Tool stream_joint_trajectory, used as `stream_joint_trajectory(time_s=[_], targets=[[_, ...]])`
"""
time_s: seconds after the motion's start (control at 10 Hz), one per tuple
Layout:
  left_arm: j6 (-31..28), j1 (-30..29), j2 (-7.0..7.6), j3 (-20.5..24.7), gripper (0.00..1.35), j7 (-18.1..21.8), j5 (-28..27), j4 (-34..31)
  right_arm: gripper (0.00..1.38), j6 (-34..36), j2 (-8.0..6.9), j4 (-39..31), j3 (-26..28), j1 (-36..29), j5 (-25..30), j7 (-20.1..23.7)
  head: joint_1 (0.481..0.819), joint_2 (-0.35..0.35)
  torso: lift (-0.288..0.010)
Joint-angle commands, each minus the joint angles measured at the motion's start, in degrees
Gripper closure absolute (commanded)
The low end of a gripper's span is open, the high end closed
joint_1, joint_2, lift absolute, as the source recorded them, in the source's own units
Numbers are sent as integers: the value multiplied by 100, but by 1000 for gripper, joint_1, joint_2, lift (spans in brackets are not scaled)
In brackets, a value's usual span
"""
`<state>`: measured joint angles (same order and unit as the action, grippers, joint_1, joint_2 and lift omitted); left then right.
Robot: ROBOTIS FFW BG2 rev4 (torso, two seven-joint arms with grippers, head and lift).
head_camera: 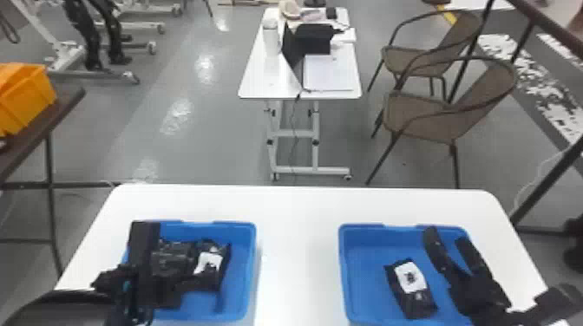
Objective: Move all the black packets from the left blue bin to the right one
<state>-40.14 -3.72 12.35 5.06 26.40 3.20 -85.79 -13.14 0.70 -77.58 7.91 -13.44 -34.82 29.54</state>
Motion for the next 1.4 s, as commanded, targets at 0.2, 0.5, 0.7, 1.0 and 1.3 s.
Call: stream_joint_trajectory(time_s=[0.2, 0.5, 0.7, 1.0, 1.3], targets=[[50, 539, 22, -357, 266, -135, -162, 836, 193, 39, -75, 67, 0, 17, -51, 61, 695, 25, 0], [33, 1032, 66, -550, 633, -232, -83, 1653, 193, 39, -75, 103, 0, 17, -122, 114, 695, 32, 0], [103, 1260, 136, -831, 904, -153, -74, 1943, 193, 57, -75, 111, 0, 35, -130, 123, 695, 30, 0], [208, 996, 382, -928, 1145, 735, -259, 1073, 193, 75, -75, 111, 0, 35, -183, 193, 695, 1, 0], [-231, -111, 461, -330, 1145, 1289, 181, -1520, 193, 145, -75, -64, -9, -1, -227, 307, 695, -18, 0]])
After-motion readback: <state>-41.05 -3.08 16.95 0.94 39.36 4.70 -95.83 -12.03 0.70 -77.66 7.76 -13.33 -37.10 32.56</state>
